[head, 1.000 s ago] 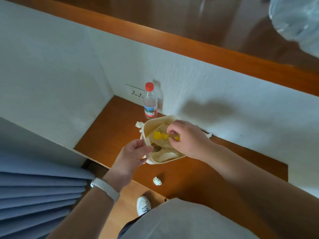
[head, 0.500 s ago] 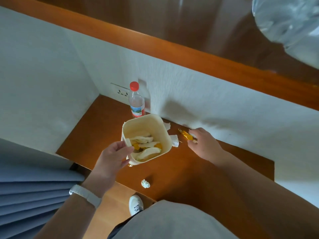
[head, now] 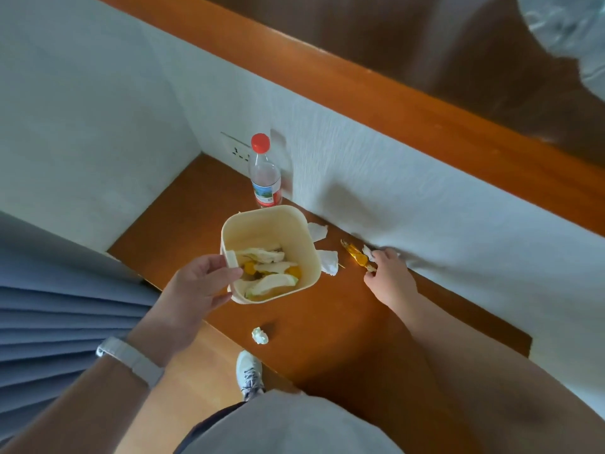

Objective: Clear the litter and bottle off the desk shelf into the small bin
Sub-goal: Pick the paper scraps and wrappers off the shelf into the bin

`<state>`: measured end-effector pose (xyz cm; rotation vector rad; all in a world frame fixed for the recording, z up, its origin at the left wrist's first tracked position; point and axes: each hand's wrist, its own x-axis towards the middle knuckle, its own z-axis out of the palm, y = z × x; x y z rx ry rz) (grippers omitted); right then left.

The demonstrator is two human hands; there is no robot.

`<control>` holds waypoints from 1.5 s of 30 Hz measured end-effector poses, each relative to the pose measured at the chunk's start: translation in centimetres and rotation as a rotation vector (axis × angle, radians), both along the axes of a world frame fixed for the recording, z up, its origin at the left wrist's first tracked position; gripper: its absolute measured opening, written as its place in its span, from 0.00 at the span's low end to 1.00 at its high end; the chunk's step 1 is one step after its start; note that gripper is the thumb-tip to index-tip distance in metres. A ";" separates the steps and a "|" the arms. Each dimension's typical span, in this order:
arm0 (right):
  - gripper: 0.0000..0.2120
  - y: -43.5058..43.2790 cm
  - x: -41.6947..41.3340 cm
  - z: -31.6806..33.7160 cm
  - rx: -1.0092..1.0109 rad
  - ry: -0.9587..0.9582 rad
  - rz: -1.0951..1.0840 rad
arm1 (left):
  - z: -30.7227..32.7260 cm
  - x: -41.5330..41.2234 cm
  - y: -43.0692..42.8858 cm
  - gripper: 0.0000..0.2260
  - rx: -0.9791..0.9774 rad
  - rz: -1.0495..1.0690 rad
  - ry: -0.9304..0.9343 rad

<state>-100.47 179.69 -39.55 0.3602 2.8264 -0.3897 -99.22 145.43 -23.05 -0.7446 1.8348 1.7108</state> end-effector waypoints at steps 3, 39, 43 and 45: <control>0.15 0.0 -0.2 -0.4 0.026 0.028 0.028 | -0.1 0.2 0.7 0.08 -0.003 0.016 -0.008; 0.03 -10.5 1.1 17.6 -0.211 0.517 0.406 | 0.7 0.7 1.4 0.07 0.072 -0.181 0.051; 0.06 -11.5 0.2 16.7 -0.195 0.456 0.408 | 0.6 0.9 0.4 0.08 0.076 -0.180 0.029; 0.08 -11.7 0.1 16.9 -0.218 0.451 0.396 | 0.3 0.9 0.0 0.08 0.071 -0.175 0.016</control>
